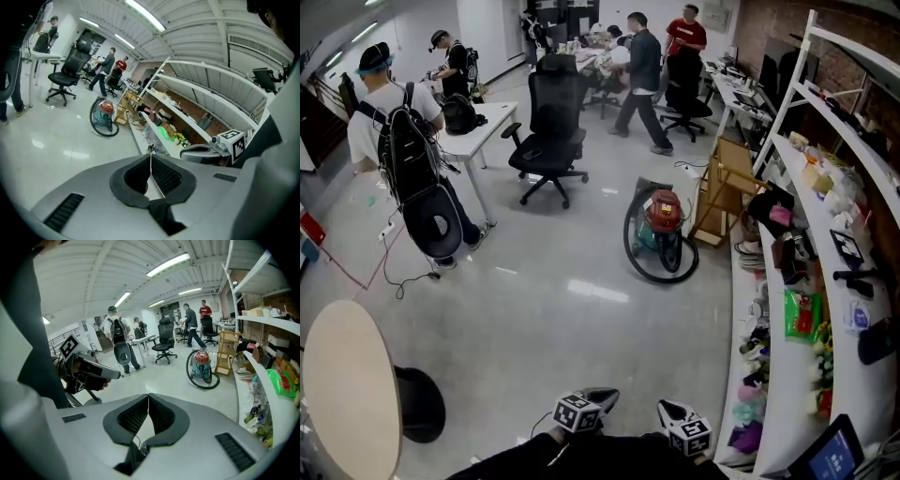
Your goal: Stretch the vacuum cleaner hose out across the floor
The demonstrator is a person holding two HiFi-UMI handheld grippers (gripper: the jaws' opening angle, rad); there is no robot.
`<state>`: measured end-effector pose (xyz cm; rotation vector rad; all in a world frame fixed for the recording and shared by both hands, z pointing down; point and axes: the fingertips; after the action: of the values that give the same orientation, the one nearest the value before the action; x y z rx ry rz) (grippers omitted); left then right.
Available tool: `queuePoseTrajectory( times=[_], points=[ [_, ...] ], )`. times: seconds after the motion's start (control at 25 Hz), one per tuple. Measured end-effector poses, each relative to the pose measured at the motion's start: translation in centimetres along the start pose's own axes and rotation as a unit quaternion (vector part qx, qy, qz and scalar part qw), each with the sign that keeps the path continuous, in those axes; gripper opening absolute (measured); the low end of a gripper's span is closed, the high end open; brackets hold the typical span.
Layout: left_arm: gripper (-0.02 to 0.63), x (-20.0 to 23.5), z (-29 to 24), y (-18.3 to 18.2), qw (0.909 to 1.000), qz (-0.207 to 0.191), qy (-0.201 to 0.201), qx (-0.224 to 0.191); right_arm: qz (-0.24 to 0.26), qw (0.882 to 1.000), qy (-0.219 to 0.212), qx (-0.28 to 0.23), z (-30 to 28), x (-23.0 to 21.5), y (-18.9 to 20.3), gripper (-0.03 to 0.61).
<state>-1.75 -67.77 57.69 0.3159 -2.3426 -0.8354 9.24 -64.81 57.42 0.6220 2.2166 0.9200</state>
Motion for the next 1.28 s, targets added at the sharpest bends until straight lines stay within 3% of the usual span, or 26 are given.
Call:
queuePoseTrajectory(
  times=[0.2,0.36,0.64,0.8,0.96,1.16,1.28],
  points=[
    [0.021,4.2,-1.0,-1.2,0.9991,0.034,-0.024,0.005,0.007,1.000,-0.013,0.025,-3.6,-1.8,-1.3,0.014],
    [0.021,5.6,-3.0,-3.5,0.9978,0.038,-0.055,-0.001,0.019,0.997,-0.063,0.034,-6.4,-4.1,-2.7,0.014],
    [0.021,5.2,-7.4,-13.1,0.9901,0.027,-0.129,-0.048,0.064,0.992,-0.113,-0.007,-8.3,-13.1,-11.3,0.014],
    [0.021,2.4,-10.8,-18.0,0.9886,0.017,-0.132,-0.070,0.070,0.989,-0.128,-0.017,-7.6,-17.0,-14.9,0.014],
    [0.021,1.5,-13.4,-19.3,0.9888,0.027,-0.137,-0.055,0.070,0.987,-0.145,-0.022,-8.3,-20.1,-15.6,0.014],
    [0.021,3.9,-16.4,-21.6,0.9874,0.039,-0.149,-0.038,0.059,0.988,-0.140,-0.022,-9.8,-24.0,-17.7,0.014],
    [0.021,5.7,-19.2,-23.7,0.9898,0.045,-0.133,-0.024,0.049,0.991,-0.123,-0.008,-11.6,-27.0,-18.8,0.014]
  ],
)
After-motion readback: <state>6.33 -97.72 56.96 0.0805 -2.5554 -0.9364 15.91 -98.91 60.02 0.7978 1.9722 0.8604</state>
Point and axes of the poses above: the fingertips, and each gripper's own axes: z backward along the fingers, x to its left, y out of its underside, and after that the axes turned 14 degrees about -y, right-handed
